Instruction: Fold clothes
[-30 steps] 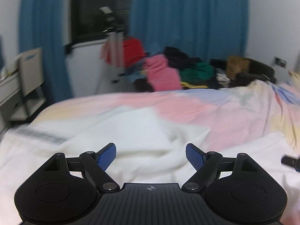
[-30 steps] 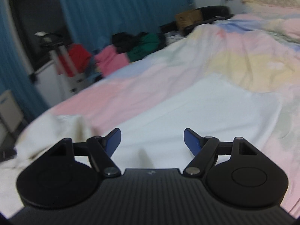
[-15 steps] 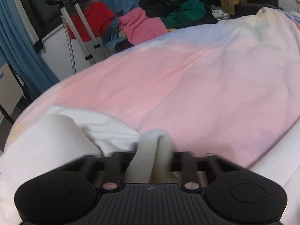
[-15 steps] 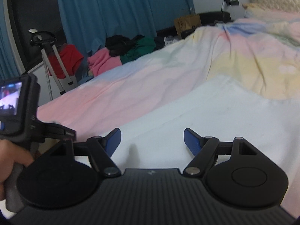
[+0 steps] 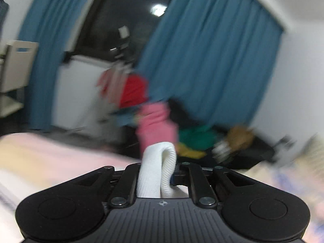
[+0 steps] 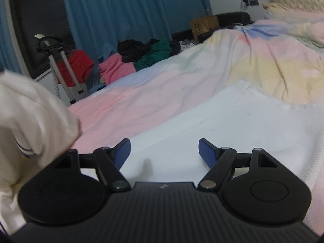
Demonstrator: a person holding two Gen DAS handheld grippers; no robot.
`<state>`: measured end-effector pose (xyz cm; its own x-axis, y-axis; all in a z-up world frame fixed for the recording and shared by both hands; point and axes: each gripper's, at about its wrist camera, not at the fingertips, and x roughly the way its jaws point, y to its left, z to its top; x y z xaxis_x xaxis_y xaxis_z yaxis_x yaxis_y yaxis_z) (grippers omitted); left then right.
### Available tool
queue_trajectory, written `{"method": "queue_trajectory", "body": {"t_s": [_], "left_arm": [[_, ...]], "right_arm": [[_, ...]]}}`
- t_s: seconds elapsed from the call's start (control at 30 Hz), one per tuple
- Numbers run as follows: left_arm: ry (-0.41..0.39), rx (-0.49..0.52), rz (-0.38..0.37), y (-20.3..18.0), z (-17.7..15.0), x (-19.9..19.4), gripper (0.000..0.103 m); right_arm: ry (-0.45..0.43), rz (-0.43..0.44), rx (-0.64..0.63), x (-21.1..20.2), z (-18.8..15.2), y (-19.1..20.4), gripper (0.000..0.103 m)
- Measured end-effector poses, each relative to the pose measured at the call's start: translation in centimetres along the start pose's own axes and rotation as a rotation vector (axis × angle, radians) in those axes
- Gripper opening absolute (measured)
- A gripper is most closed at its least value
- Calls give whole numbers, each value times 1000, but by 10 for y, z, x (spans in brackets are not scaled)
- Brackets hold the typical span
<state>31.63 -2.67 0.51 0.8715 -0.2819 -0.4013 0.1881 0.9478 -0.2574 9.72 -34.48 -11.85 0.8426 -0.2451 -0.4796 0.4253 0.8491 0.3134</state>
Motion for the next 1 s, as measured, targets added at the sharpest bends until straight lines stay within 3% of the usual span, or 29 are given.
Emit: {"method": "queue_trajectory", "body": {"t_s": [0.1, 0.13, 0.23, 0.37, 0.5, 0.67, 0.77, 1.0], "left_arm": [[112, 17, 126, 27, -33, 12, 42], [121, 9, 140, 34, -39, 8, 45], [97, -23, 113, 47, -49, -27, 62], [45, 45, 138, 32, -65, -105, 74], [31, 58, 159, 0, -82, -183, 77], [12, 72, 120, -32, -102, -243, 78], [23, 46, 93, -40, -112, -251, 79], [11, 91, 79, -35, -137, -250, 80]], "right_arm": [[-4, 22, -15, -2, -3, 5, 76], [2, 36, -13, -1, -4, 5, 76], [23, 95, -4, 4, -8, 7, 76], [24, 184, 8, 0, -12, 10, 76], [32, 265, 20, -3, -17, 13, 76], [63, 338, -6, -12, -26, 19, 61], [101, 349, -25, -19, -28, 25, 49], [175, 367, -3, -19, -26, 38, 51]]}}
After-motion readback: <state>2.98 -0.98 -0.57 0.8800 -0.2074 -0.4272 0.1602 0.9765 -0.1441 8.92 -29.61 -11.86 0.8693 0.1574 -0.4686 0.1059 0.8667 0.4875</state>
